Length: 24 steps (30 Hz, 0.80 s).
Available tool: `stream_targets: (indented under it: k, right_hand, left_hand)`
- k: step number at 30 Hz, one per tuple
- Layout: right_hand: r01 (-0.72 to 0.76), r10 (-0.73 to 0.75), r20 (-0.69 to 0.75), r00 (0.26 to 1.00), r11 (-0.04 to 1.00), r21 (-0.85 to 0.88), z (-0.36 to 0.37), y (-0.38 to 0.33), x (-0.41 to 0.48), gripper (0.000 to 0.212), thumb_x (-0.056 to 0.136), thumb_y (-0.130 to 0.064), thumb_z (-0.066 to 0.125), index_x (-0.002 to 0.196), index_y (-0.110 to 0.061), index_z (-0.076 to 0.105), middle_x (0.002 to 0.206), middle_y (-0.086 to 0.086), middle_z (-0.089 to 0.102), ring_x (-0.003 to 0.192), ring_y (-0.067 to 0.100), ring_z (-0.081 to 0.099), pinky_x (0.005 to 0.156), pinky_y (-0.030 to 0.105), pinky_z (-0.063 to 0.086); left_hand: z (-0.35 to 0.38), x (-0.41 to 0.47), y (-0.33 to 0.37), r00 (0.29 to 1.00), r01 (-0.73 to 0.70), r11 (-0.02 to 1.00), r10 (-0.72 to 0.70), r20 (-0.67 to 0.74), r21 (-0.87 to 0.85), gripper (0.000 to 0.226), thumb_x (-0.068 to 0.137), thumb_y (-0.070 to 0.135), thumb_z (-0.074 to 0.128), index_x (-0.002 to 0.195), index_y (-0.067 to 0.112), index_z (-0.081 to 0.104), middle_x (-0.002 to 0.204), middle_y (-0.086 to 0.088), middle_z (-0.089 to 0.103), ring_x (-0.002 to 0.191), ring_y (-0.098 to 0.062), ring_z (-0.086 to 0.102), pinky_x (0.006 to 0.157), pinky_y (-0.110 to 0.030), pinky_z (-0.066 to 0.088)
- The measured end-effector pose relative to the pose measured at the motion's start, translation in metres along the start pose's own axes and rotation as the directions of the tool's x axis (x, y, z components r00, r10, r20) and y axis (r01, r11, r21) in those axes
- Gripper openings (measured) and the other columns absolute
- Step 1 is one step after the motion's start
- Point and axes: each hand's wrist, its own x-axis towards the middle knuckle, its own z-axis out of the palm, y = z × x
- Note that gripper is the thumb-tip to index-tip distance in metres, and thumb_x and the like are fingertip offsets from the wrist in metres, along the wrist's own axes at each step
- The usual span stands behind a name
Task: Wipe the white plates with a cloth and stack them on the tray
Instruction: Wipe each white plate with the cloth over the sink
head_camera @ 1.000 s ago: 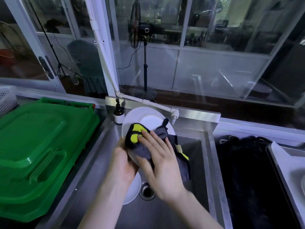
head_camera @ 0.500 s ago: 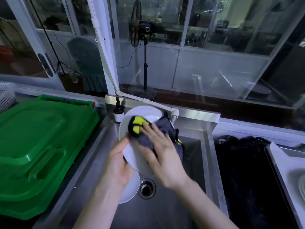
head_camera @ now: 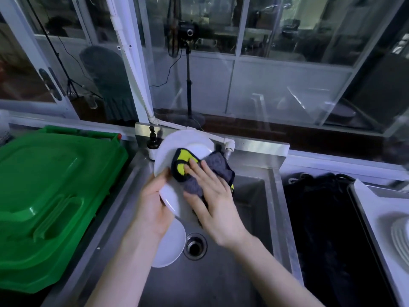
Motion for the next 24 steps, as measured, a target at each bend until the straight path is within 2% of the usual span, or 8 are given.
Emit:
stream_targets:
  k: [4, 7, 9, 13, 16, 18, 20, 24]
  right_hand:
    - [-0.108, 0.113, -0.091, 0.989, 0.992, 0.067, -0.018, 0.009, 0.037, 0.051, 0.099, -0.029, 0.053, 0.148, -0.028, 0.039, 0.154, -0.018, 0.032, 0.148, 0.005, 0.019, 0.120, 0.046, 0.020]
    - [-0.163, 0.173, -0.067, 0.983, 0.978, 0.130, -0.017, 0.022, 0.026, 0.053, 0.100, -0.028, 0.052, 0.150, -0.027, 0.034, 0.148, -0.034, 0.021, 0.147, -0.004, 0.011, 0.123, 0.035, 0.013]
    - [-0.201, 0.217, -0.068, 0.974, 0.963, 0.182, -0.016, 0.031, 0.006, 0.054, 0.100, -0.028, 0.053, 0.150, -0.027, 0.033, 0.148, -0.034, 0.023, 0.146, -0.007, 0.009, 0.122, 0.027, 0.012]
    - [-0.112, 0.128, -0.048, 0.991, 0.962, 0.248, -0.001, 0.021, -0.042, 0.051, 0.097, -0.033, 0.052, 0.138, -0.057, 0.034, 0.150, -0.035, 0.030, 0.147, -0.004, 0.014, 0.119, 0.017, 0.013]
    - [-0.073, 0.083, -0.021, 0.996, 0.953, 0.295, 0.008, 0.001, -0.050, 0.053, 0.096, -0.040, 0.046, 0.133, -0.072, 0.026, 0.149, -0.038, 0.028, 0.147, -0.004, 0.013, 0.117, 0.016, 0.013]
    - [-0.044, 0.058, -0.044, 0.997, 0.962, 0.269, 0.005, -0.003, -0.039, 0.052, 0.098, -0.035, 0.048, 0.133, -0.067, 0.028, 0.151, -0.035, 0.029, 0.147, -0.003, 0.014, 0.120, 0.027, 0.015]
    - [-0.033, 0.051, -0.073, 0.996, 0.973, 0.229, -0.003, -0.004, -0.022, 0.051, 0.097, -0.029, 0.050, 0.133, -0.059, 0.028, 0.153, -0.027, 0.029, 0.147, -0.001, 0.017, 0.120, 0.037, 0.017]
    - [-0.129, 0.164, -0.154, 0.975, 0.968, 0.215, -0.021, 0.014, 0.007, 0.047, 0.099, -0.022, 0.054, 0.142, -0.036, 0.041, 0.151, -0.013, 0.039, 0.146, 0.009, 0.027, 0.120, 0.034, 0.019]
  left_hand:
    - [0.002, -0.006, -0.003, 0.999, 0.014, 1.000, -0.015, 0.038, 0.026, 0.052, 0.090, 0.030, 0.055, 0.137, 0.010, 0.061, 0.134, -0.014, 0.067, 0.126, -0.031, 0.063, 0.113, -0.052, 0.039]
    - [0.001, -0.007, 0.000, 1.000, 0.001, 1.000, -0.001, 0.021, 0.022, 0.055, 0.087, 0.033, 0.059, 0.137, 0.011, 0.061, 0.134, -0.013, 0.067, 0.125, -0.031, 0.063, 0.115, -0.054, 0.037]
    - [0.000, -0.007, 0.001, 1.000, -0.013, 1.000, 0.012, 0.012, 0.016, 0.058, 0.087, 0.034, 0.059, 0.140, 0.012, 0.058, 0.135, -0.014, 0.066, 0.127, -0.034, 0.061, 0.116, -0.056, 0.036]
    - [0.001, -0.005, -0.002, 0.999, -0.018, 1.000, 0.019, -0.050, 0.018, 0.059, 0.083, 0.035, 0.062, 0.138, 0.014, 0.060, 0.131, -0.015, 0.068, 0.123, -0.037, 0.064, 0.110, -0.057, 0.042]
    - [0.008, -0.002, -0.006, 0.998, -0.017, 0.999, 0.019, -0.055, 0.030, 0.042, 0.085, 0.031, 0.063, 0.124, 0.015, 0.069, 0.122, -0.017, 0.072, 0.111, -0.035, 0.070, 0.099, -0.051, 0.052]
    - [0.011, -0.001, -0.006, 0.999, -0.010, 1.000, 0.010, -0.048, 0.015, 0.046, 0.084, 0.026, 0.063, 0.126, 0.008, 0.067, 0.123, -0.020, 0.071, 0.113, -0.035, 0.069, 0.098, -0.048, 0.054]
    - [0.013, -0.002, -0.008, 1.000, 0.006, 1.000, -0.006, 0.010, 0.010, 0.057, 0.084, 0.024, 0.061, 0.136, 0.001, 0.059, 0.133, -0.022, 0.065, 0.124, -0.036, 0.062, 0.107, -0.048, 0.047]
    - [0.017, -0.008, -0.014, 0.997, 0.036, 0.998, -0.040, 0.062, 0.053, 0.059, 0.085, 0.026, 0.059, 0.141, 0.008, 0.056, 0.135, -0.017, 0.065, 0.126, -0.034, 0.062, 0.109, -0.051, 0.044]
